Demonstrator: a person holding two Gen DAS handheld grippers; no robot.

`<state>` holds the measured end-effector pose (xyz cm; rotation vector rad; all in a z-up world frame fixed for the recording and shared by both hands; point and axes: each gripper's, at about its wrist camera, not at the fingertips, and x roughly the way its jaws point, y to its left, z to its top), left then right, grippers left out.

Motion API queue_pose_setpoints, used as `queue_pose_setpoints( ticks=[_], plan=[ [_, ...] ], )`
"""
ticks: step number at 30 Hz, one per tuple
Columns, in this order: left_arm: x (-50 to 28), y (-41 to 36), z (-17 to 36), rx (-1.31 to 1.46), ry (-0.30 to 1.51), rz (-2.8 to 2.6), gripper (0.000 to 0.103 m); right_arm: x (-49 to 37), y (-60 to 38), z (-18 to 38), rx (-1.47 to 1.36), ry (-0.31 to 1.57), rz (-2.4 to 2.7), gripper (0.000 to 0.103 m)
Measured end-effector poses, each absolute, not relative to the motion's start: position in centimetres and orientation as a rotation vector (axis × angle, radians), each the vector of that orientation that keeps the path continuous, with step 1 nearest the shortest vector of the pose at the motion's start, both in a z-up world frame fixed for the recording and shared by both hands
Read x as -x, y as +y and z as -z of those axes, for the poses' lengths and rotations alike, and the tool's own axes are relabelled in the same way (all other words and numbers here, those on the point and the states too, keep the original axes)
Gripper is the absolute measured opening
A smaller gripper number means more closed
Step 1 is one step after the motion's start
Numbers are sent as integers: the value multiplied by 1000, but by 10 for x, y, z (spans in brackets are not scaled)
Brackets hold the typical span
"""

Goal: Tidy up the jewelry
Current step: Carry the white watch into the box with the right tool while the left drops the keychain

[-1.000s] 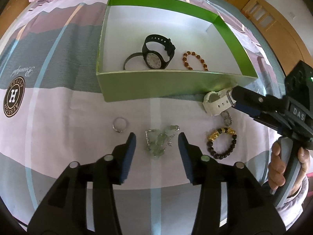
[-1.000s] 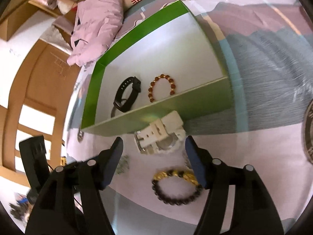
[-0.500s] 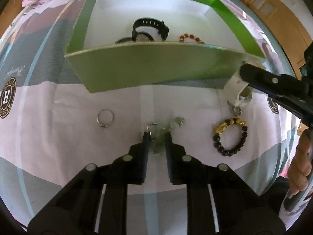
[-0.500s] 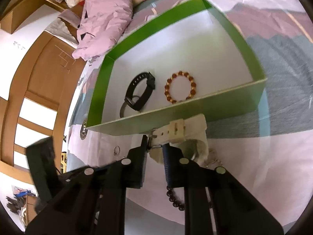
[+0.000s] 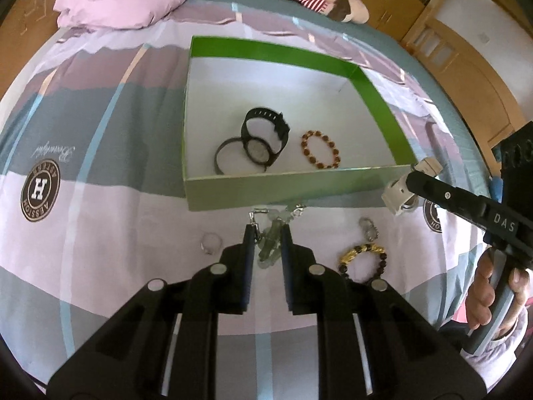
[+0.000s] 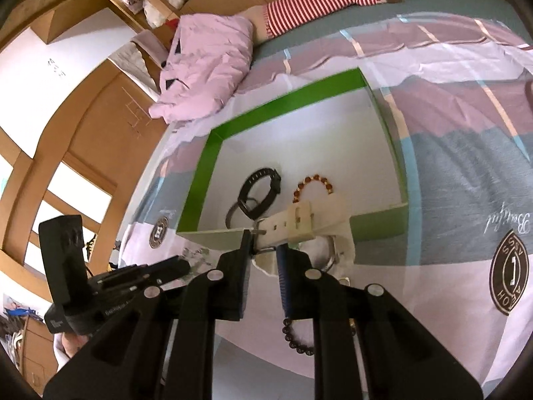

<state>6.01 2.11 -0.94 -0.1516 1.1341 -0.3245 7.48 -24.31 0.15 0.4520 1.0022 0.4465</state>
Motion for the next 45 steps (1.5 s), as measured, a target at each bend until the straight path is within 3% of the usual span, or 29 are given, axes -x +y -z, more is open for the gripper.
queue_pose_setpoints(
  ticks=[16,29,30,31,32,34,35,38,43,45],
  plan=[
    [-90,15,-37,100,936,267,15,-82,-223,-34,-267,870,-384,17],
    [-138,21,10,99,1056,194,17,-141,-222,-3,-303,922,-341,17],
    [-137,23,11,105,1059,192,22,-143,-222,2,-305,939,-332,18],
    [-137,24,10,114,1061,195,26,-144,-221,4,-304,957,-321,27],
    [-135,26,8,126,1061,200,27,-144,-221,7,-306,972,-310,42],
    [-133,28,4,139,1054,199,38,-143,-224,10,-335,1001,-311,49],
    [-130,28,2,142,1049,197,38,-141,-225,9,-350,997,-322,52],
    [-107,30,-9,155,1032,210,38,-133,-228,0,-353,987,-346,56],
    [-55,30,8,86,1073,206,55,-100,-228,-14,-307,1013,-416,56],
    [-41,34,29,69,1128,150,55,-83,-224,-7,-225,1077,-401,56]
  ],
)
